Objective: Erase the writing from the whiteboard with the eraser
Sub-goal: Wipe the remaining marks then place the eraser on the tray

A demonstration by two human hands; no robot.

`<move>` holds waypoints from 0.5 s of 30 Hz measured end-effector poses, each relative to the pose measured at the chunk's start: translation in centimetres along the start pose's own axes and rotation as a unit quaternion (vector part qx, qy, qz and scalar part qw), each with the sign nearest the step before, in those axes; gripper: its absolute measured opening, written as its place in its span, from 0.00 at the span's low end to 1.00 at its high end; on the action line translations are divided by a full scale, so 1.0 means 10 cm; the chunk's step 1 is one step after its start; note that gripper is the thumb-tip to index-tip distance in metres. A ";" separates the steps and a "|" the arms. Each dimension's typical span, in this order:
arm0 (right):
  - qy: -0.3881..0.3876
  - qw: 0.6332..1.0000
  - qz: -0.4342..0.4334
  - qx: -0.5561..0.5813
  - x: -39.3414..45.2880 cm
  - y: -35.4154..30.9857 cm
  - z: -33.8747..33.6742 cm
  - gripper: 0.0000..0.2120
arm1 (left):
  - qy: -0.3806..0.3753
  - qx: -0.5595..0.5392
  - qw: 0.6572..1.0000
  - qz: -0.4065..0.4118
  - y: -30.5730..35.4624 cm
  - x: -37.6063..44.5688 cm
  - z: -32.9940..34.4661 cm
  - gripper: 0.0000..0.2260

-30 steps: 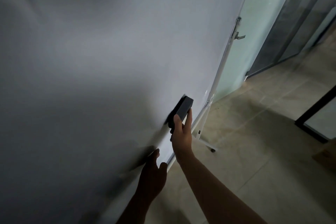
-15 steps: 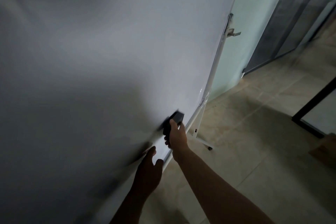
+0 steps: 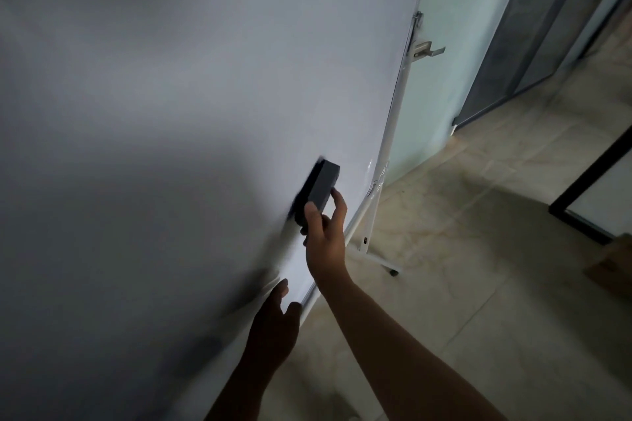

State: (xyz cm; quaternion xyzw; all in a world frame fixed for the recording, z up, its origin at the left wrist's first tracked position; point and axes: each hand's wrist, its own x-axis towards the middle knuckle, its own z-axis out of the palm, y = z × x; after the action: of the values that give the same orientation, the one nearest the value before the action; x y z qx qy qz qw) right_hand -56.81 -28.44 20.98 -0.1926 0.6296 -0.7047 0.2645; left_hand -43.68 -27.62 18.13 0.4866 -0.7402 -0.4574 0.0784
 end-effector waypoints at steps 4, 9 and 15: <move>0.025 0.991 0.131 -0.020 0.14 0.20 -0.01 0.23 | 0.011 -0.023 1.000 -0.002 0.04 0.08 0.04 0.22; 0.015 0.999 0.025 -0.019 0.19 0.13 -0.03 0.24 | 0.023 0.019 0.999 0.013 0.05 0.16 0.08 0.22; -0.001 0.980 0.194 -0.034 0.24 0.49 -0.11 0.21 | 0.037 0.102 0.993 0.045 0.05 0.20 0.12 0.19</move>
State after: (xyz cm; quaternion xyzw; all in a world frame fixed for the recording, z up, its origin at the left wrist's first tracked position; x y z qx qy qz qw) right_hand -58.77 -29.37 15.81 -0.0760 0.6785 -0.6177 0.3902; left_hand -45.70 -28.43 17.11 0.4745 -0.8009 -0.3574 0.0760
